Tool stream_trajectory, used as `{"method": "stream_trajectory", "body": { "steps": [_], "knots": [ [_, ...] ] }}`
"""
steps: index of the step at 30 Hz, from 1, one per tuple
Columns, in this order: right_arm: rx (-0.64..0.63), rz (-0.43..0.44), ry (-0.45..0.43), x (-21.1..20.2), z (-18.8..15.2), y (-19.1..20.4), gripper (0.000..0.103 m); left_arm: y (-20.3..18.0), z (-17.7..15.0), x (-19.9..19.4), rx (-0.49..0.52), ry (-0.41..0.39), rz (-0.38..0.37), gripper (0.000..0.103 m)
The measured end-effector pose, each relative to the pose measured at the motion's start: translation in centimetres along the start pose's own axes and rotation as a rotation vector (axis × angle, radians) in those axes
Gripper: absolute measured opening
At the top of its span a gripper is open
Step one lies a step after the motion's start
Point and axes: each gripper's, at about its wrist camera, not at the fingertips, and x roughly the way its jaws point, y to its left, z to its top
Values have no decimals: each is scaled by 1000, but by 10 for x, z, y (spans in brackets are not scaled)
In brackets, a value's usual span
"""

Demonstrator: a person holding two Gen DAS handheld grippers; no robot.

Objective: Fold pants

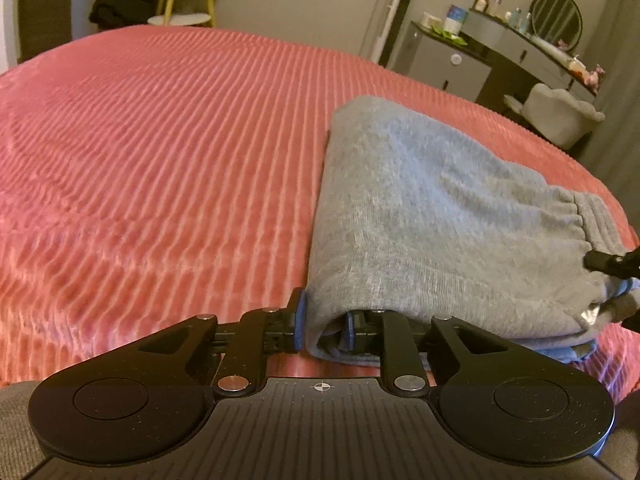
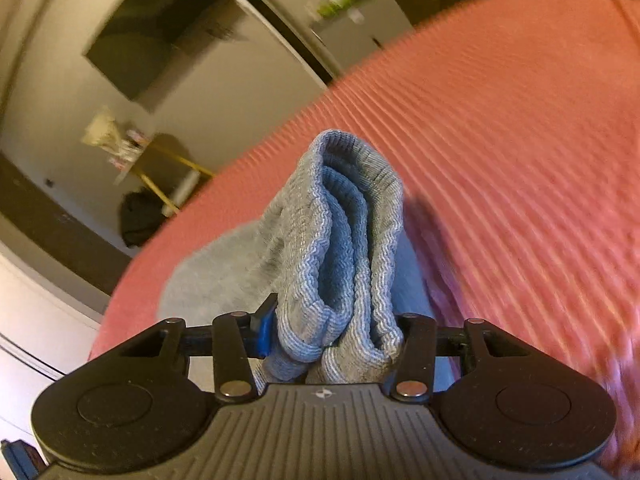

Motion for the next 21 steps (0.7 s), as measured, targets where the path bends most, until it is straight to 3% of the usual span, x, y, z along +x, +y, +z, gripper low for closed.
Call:
{"method": "stream_trajectory", "body": {
  "steps": [6,7,10,12,14,15,16,21],
  "knots": [
    [-96,-108,-24,-4,-6,15,57,2,0,-8,-5,-6,11,33],
    [-94,-118,-30,-5,-5,16,65,3,0,-11,-1,-12,9,33],
    [-90,-170,-143,-22,-7,19,69,-2,-1,-16,31,-24,29,34],
    [-89,-133,-217,-34,-9,19,69,-7,-2,-20,60,-40,46,34],
    [-127,-98,-254,-40,-13,24,68,-11,-3,-23,86,-52,60,34],
    [-169,-93,-268,-40,-16,31,65,-14,-3,-24,95,-55,67,34],
    [-222,-95,-279,-40,-21,40,55,-15,-3,-25,102,-56,72,34],
    [-483,-111,-282,-22,-39,85,44,-20,-4,-29,127,-63,92,34]
  ]
}}
